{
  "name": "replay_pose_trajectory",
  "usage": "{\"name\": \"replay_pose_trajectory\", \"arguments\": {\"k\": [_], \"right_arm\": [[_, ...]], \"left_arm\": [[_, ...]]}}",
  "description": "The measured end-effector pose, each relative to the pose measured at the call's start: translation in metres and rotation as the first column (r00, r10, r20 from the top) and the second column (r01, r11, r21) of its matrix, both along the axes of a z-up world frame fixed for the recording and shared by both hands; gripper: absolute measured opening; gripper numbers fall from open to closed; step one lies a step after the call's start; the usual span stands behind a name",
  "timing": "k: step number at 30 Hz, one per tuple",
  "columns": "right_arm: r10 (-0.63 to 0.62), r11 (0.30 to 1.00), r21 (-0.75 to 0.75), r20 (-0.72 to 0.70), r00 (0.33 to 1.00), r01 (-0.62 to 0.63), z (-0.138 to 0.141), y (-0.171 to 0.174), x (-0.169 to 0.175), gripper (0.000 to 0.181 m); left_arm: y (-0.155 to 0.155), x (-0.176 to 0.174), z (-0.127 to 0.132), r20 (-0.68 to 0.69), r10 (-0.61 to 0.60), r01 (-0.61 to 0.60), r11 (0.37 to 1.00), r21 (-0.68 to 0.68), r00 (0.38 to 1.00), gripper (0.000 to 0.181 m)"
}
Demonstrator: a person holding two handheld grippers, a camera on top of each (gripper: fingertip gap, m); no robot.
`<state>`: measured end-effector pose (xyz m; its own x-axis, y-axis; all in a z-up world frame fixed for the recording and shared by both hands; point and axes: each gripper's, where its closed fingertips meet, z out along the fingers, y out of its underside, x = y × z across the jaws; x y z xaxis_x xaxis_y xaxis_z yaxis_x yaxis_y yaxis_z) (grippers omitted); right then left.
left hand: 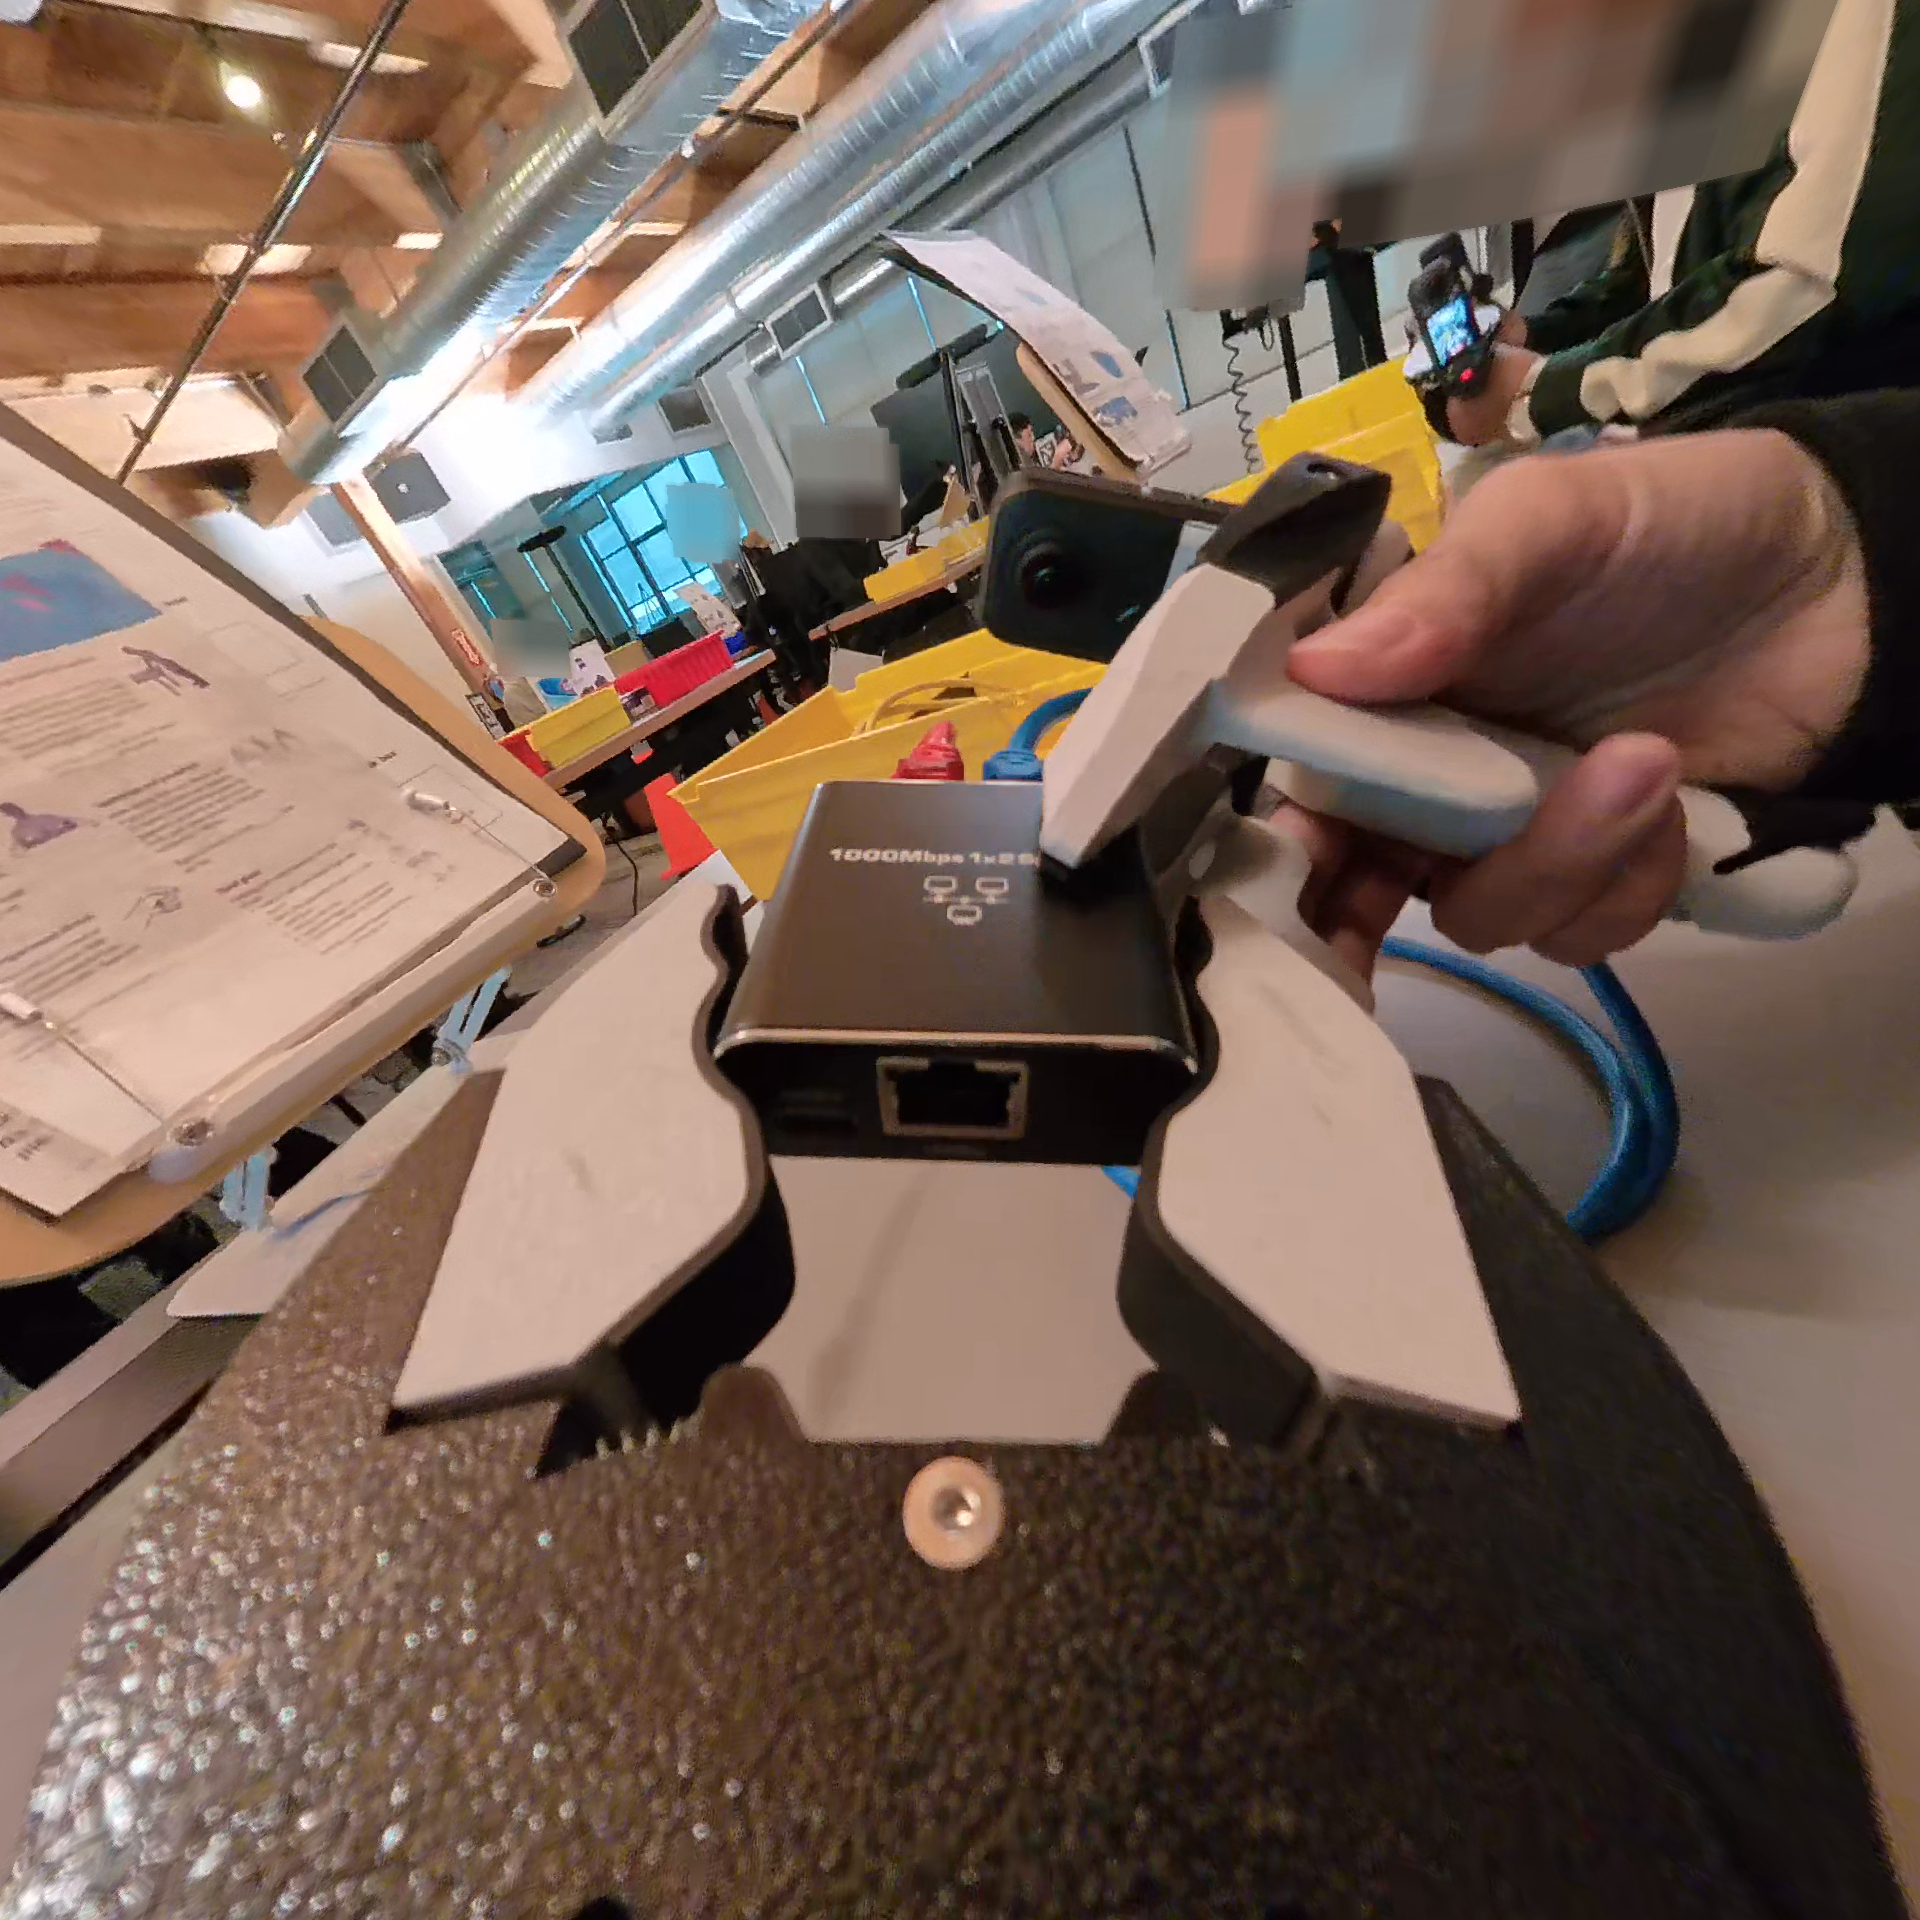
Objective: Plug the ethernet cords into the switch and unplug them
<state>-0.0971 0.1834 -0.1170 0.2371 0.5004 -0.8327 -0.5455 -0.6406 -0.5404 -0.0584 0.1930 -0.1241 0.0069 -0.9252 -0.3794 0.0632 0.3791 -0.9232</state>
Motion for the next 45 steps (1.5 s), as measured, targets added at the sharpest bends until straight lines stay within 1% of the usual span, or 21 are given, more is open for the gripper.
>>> {"name": "replay_pose_trajectory", "arguments": {"k": [2, 5, 7, 8, 9, 11, 12, 15, 17, 18, 19, 21, 23, 26, 29, 33, 37, 40, 43, 45], "right_arm": [[-0.017, 0.999, 0.034, -0.007, 1.0, 0.017, 0.003, 0.002, 0.002, 0.028], [-0.108, 0.993, 0.05, -0.064, 0.992, 0.111, 0.009, 0.008, 0.019, 0.039], [-0.152, 0.987, 0.042, -0.057, 0.987, 0.155, 0.006, 0.011, 0.024, 0.037], [-0.162, 0.985, 0.044, -0.063, 0.985, 0.165, 0.006, 0.011, 0.024, 0.039], [-0.164, 0.985, 0.041, -0.081, 0.983, 0.167, 0.007, 0.011, 0.021, 0.04], [-0.145, 0.989, 0.024, -0.104, 0.984, 0.149, 0.004, 0.012, 0.017, 0.031], [-0.145, 0.989, 0.009, -0.114, 0.983, 0.147, 0.002, 0.014, 0.016, 0.034], [-0.143, 0.99, -0.004, -0.166, 0.976, 0.144, -0.001, 0.015, 0.015, 0.034], [-0.097, 0.995, -0.016, -0.186, 0.978, 0.095, -0.003, 0.013, 0.007, 0.039], [-0.066, 0.998, -0.02, -0.176, 0.982, 0.063, -0.005, 0.011, 0.003, 0.029], [-0.065, 0.998, -0.012, -0.157, 0.985, 0.064, -0.005, 0.011, 0.003, 0.028], [-0.099, 0.995, 0.012, -0.089, 0.991, 0.1, -0.005, 0.012, 0.005, 0.027], [-0.132, 0.991, 0.028, -0.01, 0.991, 0.132, -0.004, 0.013, 0.007, 0.026], [-0.159, 0.987, 0.038, 0.076, 0.984, 0.156, -0.003, 0.011, 0.008, 0.026], [-0.181, 0.983, 0.032, 0.085, 0.98, 0.179, -0.001, 0.01, 0.008, 0.025], [-0.21, 0.977, 0.046, 0.135, 0.968, 0.206, -0.001, 0.009, 0.01, 0.025], [-0.225, 0.974, 0.064, 0.17, 0.959, 0.217, 0.001, 0.009, 0.01, 0.025], [-0.211, 0.977, 0.052, 0.127, 0.969, 0.206, 0.002, 0.008, 0.009, 0.025], [-0.205, 0.979, 0.05, 0.142, 0.968, 0.2, 0.0, 0.008, 0.008, 0.026], [-0.2, 0.979, 0.057, 0.149, 0.968, 0.193, 0.002, 0.007, 0.007, 0.026]], "left_arm": [[0.001, 0.001, 0.003, 0.015, -0.001, 0.002, 0.999, -0.051, 1.0, 0.078], [0.008, -0.003, 0.009, 0.06, 0.004, 0.004, 0.991, -0.132, 0.998, 0.077], [0.015, -0.008, 0.013, 0.091, 0.01, 0.006, 0.984, -0.18, 0.996, 0.076], [0.017, -0.01, 0.014, 0.104, 0.013, 0.007, 0.982, -0.19, 0.994, 0.076], [0.018, -0.011, 0.014, 0.105, 0.012, 0.009, 0.981, -0.192, 0.994, 0.076], [0.018, -0.011, 0.015, 0.114, 0.013, 0.008, 0.983, -0.183, 0.993, 0.076], [0.018, -0.011, 0.015, 0.118, 0.012, 0.011, 0.982, -0.19, 0.993, 0.076], [0.015, -0.009, 0.012, 0.095, 0.013, 0.002, 0.987, -0.158, 0.995, 0.076], [0.011, -0.007, 0.012, 0.093, 0.001, 0.012, 0.99, -0.141, 0.996, 0.076], [0.009, -0.006, 0.011, 0.088, -0.004, 0.015, 0.992, -0.127, 0.996, 0.076], [0.008, -0.005, 0.01, 0.081, -0.009, 0.018, 0.994, -0.111, 0.997, 0.076], [0.009, -0.004, 0.005, 0.045, 0.007, -0.003, 0.995, -0.097, 0.999, 0.076], [0.014, -0.002, -0.001, 0.007, 0.06, -0.059, 0.996, -0.06, 0.998, 0.075], [0.015, -0.001, -0.006, -0.018, 0.076, -0.076, 0.996, -0.036, 0.997, 0.075], [0.013, -0.001, -0.004, -0.006, 0.072, -0.072, 0.996, -0.046, 0.997, 0.075], [0.014, 0.001, -0.01, -0.047, 0.079, -0.081, 0.995, -0.051, 0.996, 0.075], [0.014, 0.002, -0.008, -0.033, 0.087, -0.089, 0.995, -0.051, 0.996, 0.074], [0.012, 0.001, -0.005, -0.003, 0.073, -0.073, 0.995, -0.062, 0.997, 0.074], [0.012, 0.0, -0.005, -0.005, 0.068, -0.069, 0.996, -0.056, 0.998, 0.074], [0.012, -0.001, -0.003, 0.023, 0.069, -0.068, 0.997, -0.047, 0.997, 0.074]]}}
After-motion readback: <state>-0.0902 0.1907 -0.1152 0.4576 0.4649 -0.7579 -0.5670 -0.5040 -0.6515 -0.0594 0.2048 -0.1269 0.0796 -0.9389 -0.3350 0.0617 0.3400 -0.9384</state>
